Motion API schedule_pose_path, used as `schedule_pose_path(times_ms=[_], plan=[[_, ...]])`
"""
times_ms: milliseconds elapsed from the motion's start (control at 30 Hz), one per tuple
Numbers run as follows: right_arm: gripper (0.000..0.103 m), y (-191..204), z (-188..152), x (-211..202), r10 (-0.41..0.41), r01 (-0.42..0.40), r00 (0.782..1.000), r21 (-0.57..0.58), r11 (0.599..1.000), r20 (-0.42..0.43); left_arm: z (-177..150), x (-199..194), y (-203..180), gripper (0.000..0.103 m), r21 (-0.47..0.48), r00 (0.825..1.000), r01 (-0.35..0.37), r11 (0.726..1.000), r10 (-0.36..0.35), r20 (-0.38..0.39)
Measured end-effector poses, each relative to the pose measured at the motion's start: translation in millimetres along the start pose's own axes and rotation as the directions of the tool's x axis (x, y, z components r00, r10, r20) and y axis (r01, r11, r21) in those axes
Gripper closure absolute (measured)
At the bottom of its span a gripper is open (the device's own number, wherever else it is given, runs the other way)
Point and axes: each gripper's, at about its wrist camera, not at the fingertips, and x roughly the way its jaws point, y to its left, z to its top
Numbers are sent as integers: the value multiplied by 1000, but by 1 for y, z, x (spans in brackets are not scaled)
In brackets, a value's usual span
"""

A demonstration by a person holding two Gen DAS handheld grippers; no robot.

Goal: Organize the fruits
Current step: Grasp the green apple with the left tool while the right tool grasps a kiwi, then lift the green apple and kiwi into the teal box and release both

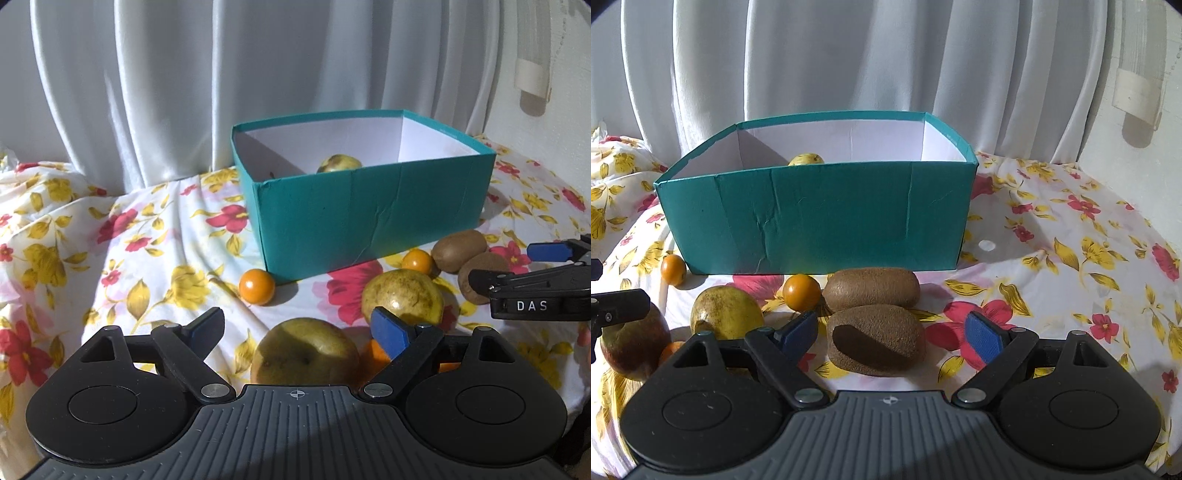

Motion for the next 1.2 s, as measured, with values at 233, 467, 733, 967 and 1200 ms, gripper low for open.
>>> schedule_pose_path(times_ms=[233,467,733,967,1200], plan=[[16,3,-5,11,12,-13,1000,-34,999,-27,-9,14,5,16,-19,998,23,1000,-24,-60],[24,2,-6,26,30,-31,998,-21,999,-62,-14,23,10,15,-35,998,48,998,-49,-46],[29,5,-9,37,42,-44,996,-20,999,-77,-15,36,22,14,-100,993,104,990,-109,-50],[34,1,-9,36,47,-49,996,-22,999,-72,-19,40,31,16,-111,991,117,987,-124,-53],[34,1,-9,37,51,-52,996,-12,999,-67,-24,51,19,26,-4,997,20,1000,-20,-72]])
